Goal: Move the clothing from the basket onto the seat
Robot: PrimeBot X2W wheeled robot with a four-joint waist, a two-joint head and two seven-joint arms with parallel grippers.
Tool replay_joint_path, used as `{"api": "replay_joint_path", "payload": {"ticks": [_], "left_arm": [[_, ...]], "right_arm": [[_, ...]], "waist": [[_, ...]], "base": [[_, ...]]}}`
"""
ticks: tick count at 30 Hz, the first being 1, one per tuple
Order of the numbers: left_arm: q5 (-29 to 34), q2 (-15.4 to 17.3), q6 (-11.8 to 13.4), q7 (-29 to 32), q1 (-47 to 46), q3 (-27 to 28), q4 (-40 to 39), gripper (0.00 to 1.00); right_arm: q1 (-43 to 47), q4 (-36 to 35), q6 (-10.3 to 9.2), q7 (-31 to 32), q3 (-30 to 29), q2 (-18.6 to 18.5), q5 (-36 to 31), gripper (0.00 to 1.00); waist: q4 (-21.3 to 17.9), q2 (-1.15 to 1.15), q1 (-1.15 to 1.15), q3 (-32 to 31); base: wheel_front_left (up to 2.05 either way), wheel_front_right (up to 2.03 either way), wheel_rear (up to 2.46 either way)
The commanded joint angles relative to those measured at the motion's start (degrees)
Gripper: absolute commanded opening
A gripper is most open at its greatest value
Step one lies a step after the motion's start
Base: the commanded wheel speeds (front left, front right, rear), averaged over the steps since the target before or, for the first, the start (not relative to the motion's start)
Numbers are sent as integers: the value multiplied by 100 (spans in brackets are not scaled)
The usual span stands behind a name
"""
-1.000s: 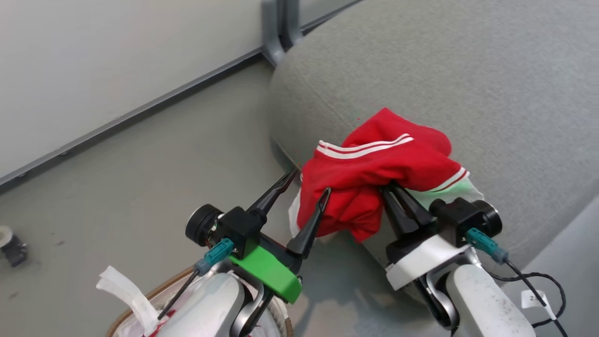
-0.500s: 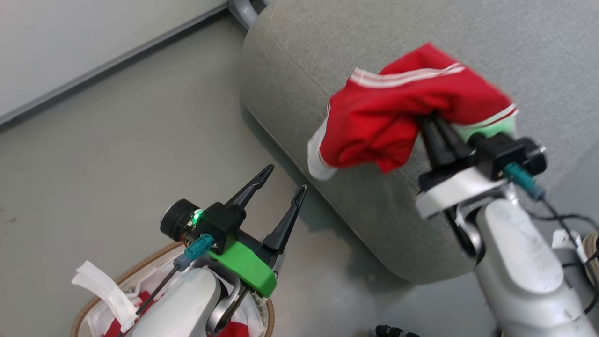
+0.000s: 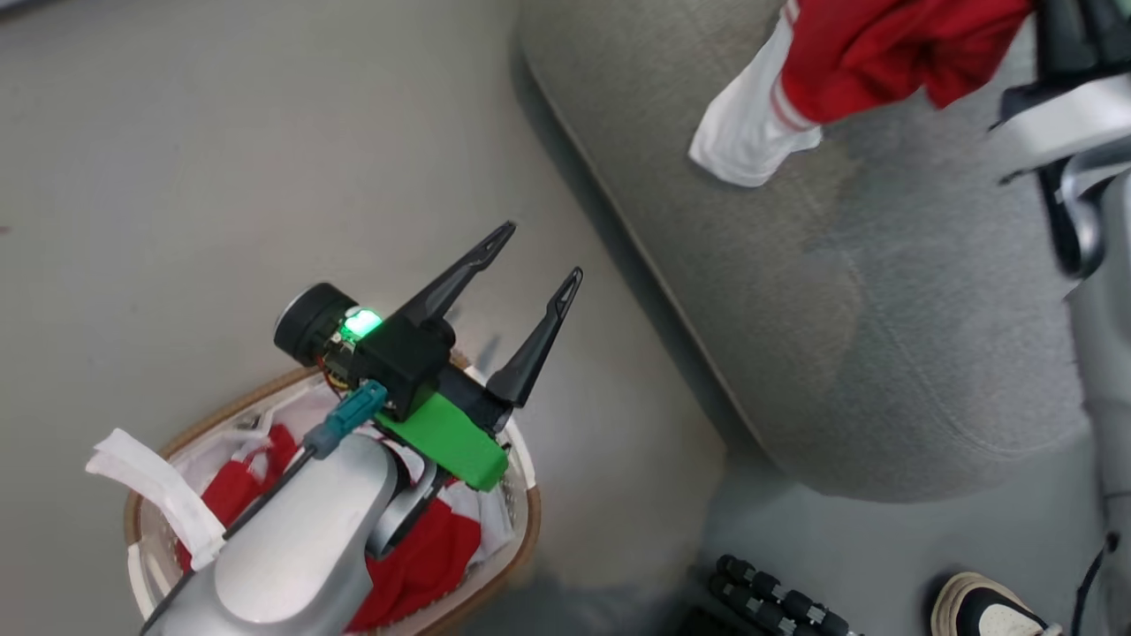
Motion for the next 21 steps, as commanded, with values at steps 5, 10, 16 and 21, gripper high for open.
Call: {"api": "replay_joint_path", "payload": {"ticks": [5, 10, 16, 21], "left_arm": [[84, 87, -17, -1, -266, 66, -53, 100], [68, 113, -17, -2, -265, 93, -54, 100], [34, 20, -17, -1, -141, 126, 3, 100], [51, -33, -17, -2, 6, 340, 64, 100]], "right_arm": [[-603, 584, -8, -13, -560, -344, -297, 0], [-684, 1158, -9, -12, -1382, -385, -642, 0], [-480, 1878, -8, -10, -2414, -180, -984, 0], [-174, 1985, -8, -7, -2886, 25, -1047, 100]], "waist": [[914, 0, -1, 1023], [1095, 0, -1, 1127], [1158, 0, -1, 1043], [1129, 0, -1, 799]], "base": [[0, 0, 0], [0, 0, 0], [0, 0, 0], [0, 0, 0]]}}
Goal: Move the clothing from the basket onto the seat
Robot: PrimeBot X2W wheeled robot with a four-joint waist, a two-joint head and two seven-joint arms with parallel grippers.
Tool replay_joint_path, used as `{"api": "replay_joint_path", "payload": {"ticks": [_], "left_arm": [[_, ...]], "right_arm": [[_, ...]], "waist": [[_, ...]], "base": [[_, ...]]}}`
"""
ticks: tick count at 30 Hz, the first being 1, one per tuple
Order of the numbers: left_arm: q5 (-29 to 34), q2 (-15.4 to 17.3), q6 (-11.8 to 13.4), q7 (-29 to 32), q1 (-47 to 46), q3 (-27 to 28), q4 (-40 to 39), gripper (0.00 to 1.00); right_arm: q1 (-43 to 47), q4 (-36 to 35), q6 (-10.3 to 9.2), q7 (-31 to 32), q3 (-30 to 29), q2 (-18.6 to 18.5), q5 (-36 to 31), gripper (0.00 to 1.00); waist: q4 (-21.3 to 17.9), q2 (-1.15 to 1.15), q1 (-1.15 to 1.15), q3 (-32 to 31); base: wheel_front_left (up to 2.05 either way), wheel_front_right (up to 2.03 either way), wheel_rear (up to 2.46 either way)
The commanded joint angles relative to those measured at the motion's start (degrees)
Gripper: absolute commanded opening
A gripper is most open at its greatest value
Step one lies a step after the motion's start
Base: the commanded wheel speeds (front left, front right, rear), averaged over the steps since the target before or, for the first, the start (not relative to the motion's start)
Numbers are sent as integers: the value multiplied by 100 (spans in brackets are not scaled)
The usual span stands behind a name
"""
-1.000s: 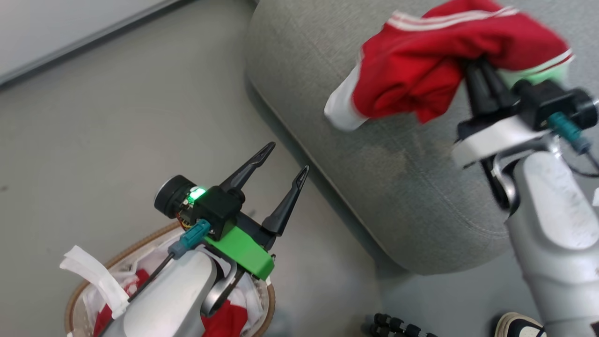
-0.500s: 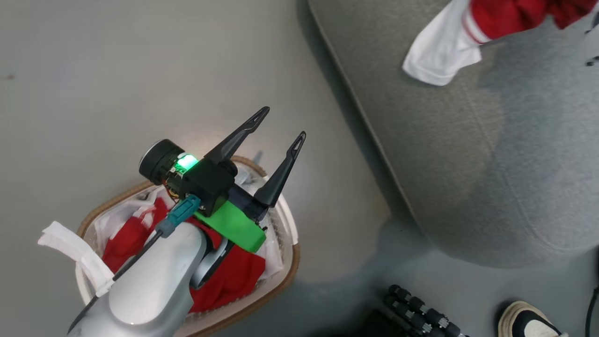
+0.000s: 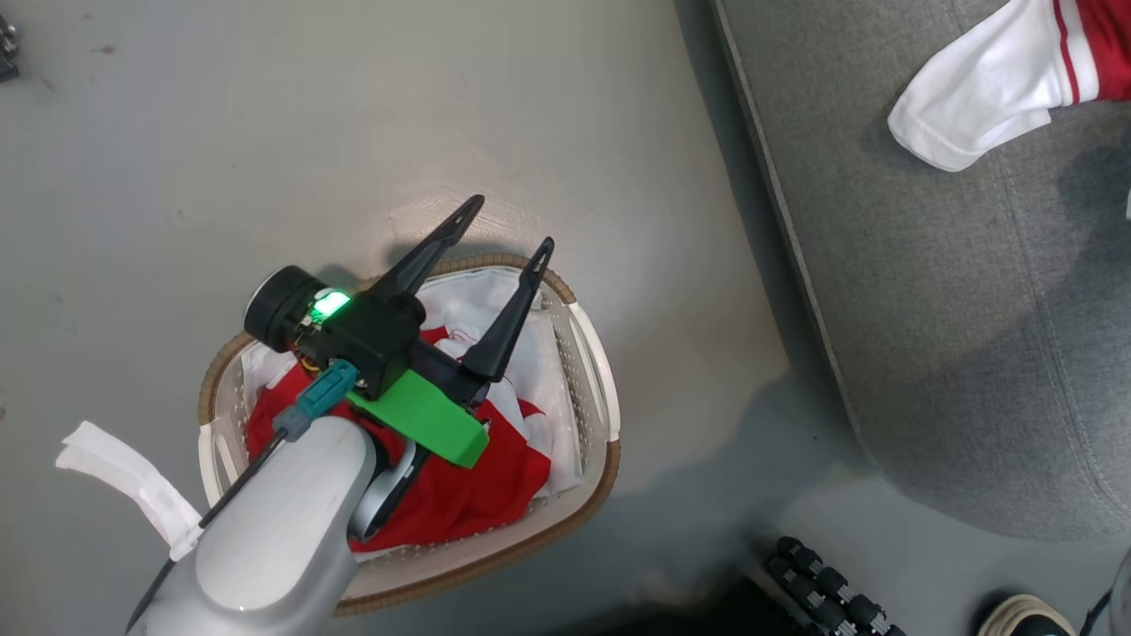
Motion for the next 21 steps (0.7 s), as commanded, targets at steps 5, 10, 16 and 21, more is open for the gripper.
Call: {"api": "replay_joint_path", "payload": {"ticks": [5, 10, 16, 21], "left_arm": [[99, -113, -17, -2, 265, 321, 84, 100], [187, -282, -17, -1, 569, 802, 180, 100], [385, -571, -17, -1, 1010, 1763, 252, 100], [541, -732, -17, -2, 1268, 2342, 332, 100]], "right_arm": [[805, -480, -8, -2, -49, 300, 119, 100], [1484, -1056, -8, -3, 362, 570, 420, 100], [2037, -1618, -8, -4, 1060, 682, 1177, 100], [2356, -2105, -8, -4, 1592, 771, 1416, 100]], "waist": [[-3, 0, -1, -513], [42, 0, -1, -960], [202, 0, -1, -1425], [471, 0, -1, -1715]], "base": [[0, 0, 0], [0, 0, 0], [0, 0, 0], [0, 0, 0]]}}
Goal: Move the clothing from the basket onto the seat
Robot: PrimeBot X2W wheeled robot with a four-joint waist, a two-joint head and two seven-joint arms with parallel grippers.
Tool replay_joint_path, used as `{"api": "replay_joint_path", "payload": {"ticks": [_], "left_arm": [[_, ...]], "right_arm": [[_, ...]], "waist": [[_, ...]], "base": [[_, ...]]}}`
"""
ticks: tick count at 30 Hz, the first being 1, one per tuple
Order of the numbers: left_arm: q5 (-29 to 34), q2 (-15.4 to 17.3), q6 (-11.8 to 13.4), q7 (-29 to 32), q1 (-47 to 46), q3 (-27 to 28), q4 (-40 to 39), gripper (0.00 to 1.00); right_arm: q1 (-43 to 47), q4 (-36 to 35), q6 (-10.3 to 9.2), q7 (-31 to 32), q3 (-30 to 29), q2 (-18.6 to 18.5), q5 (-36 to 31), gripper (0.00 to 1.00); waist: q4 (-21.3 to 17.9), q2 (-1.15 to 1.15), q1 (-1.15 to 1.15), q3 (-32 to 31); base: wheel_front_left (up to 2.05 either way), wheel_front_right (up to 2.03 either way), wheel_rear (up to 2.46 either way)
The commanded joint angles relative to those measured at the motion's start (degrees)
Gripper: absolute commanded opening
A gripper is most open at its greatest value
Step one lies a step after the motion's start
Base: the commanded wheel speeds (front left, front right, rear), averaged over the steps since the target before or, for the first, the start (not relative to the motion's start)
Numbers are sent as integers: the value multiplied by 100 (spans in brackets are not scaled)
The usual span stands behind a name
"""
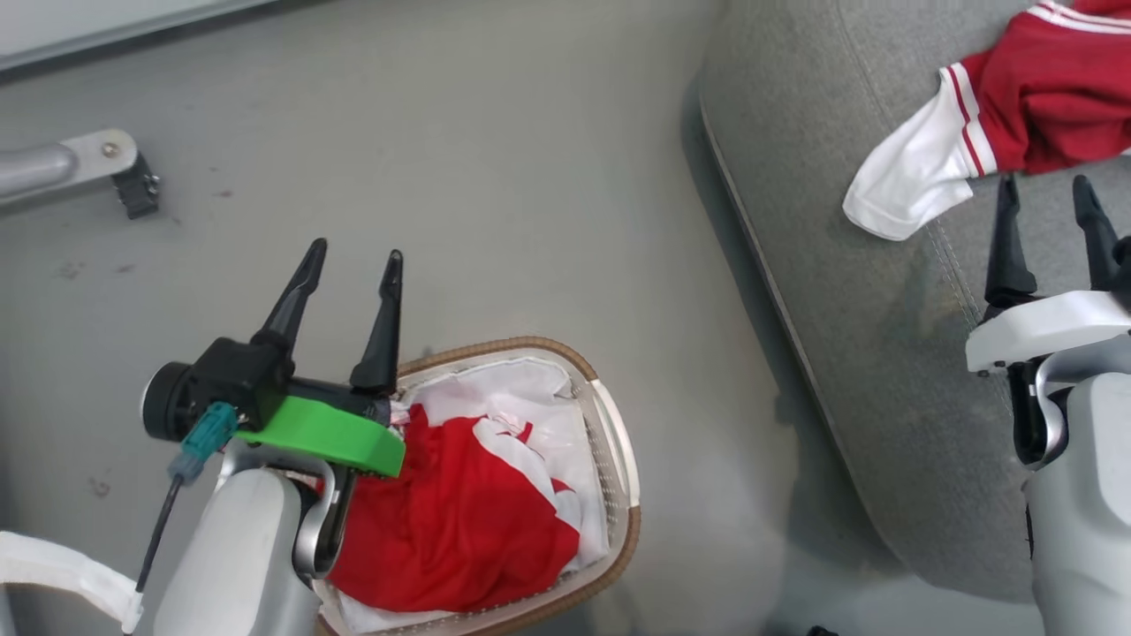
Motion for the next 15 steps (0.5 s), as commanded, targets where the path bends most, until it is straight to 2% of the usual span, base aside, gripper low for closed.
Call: {"api": "replay_joint_path", "payload": {"ticks": [1, 8, 15], "left_arm": [[37, -44, -17, -2, 121, 152, 28, 100], [279, -274, -17, -3, 422, 837, 70, 100], [553, -503, -17, -2, 708, 1367, 152, 100]], "right_arm": [[130, -102, -8, -9, 91, 17, 56, 100], [238, -347, -8, -9, 757, 198, 247, 100], [472, -378, -8, -9, 1064, 298, 341, 100]], "waist": [[329, 0, 0, -318], [701, 0, 0, -624], [1066, 0, 0, -1009]], "base": [[0, 0, 0], [0, 0, 0], [0, 0, 0]]}}
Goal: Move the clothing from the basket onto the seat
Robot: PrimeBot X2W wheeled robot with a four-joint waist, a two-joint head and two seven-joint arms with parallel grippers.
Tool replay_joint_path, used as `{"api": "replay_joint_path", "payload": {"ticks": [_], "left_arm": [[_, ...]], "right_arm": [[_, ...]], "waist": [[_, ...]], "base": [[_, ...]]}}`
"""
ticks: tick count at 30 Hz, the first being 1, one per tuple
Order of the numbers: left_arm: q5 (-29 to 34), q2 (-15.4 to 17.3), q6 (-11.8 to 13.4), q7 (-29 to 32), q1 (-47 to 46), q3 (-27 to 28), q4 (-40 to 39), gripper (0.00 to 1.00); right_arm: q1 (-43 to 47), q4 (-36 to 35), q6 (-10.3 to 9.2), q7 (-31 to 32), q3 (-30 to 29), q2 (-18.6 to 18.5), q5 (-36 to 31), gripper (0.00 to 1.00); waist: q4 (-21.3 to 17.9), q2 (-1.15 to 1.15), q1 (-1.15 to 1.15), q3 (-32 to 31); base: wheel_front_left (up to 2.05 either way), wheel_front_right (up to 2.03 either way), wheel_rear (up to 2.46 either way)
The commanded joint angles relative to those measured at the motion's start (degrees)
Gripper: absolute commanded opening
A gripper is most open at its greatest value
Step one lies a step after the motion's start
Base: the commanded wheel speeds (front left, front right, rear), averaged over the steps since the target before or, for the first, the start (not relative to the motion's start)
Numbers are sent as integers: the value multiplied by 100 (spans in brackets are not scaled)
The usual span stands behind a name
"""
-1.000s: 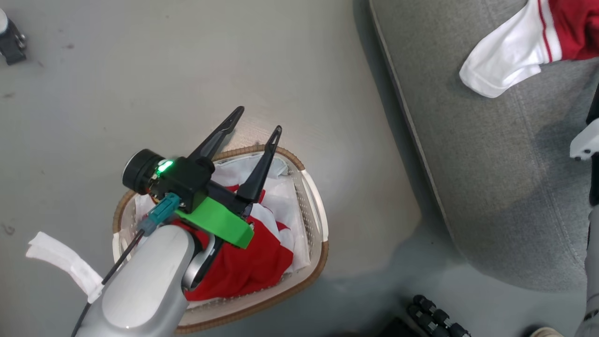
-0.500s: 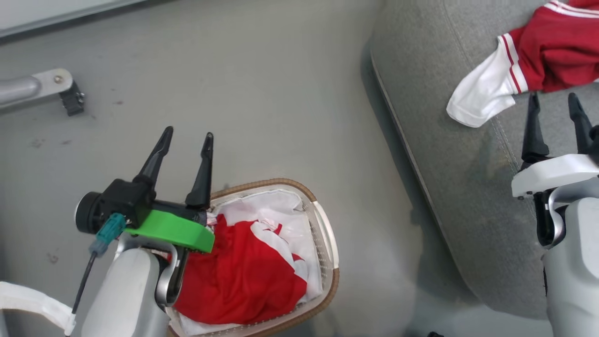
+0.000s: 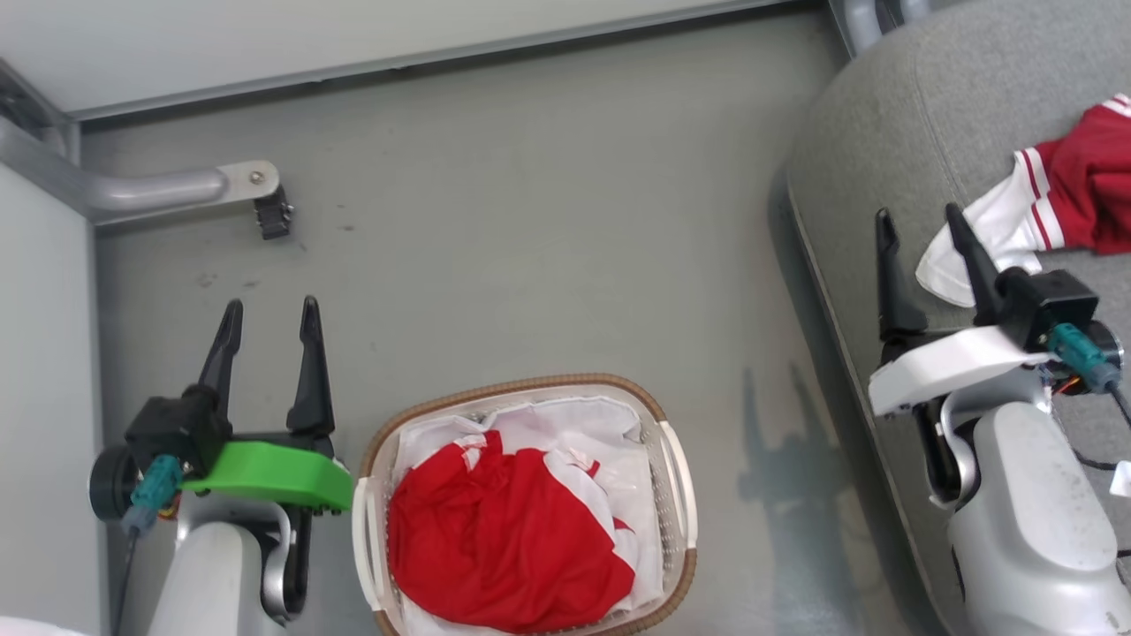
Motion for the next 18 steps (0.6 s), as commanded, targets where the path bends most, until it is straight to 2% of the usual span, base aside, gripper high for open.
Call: {"api": "replay_joint_path", "payload": {"ticks": [1, 6, 18], "left_arm": [[62, -49, -17, -2, 164, 57, 58, 100], [60, -131, -17, -2, 435, 218, 207, 100], [136, -162, -17, -2, 1087, 300, 276, 100]], "right_arm": [[144, -22, -7, -9, 62, 1, 4, 100], [475, 12, -7, -9, 236, 19, 87, 100], [1345, 85, -7, -9, 422, 38, 140, 100]], "waist": [[311, 0, 0, -344], [439, 0, 0, -666], [472, 0, 0, -1396]], "base": [[0, 0, 0], [0, 0, 0], [0, 0, 0]]}}
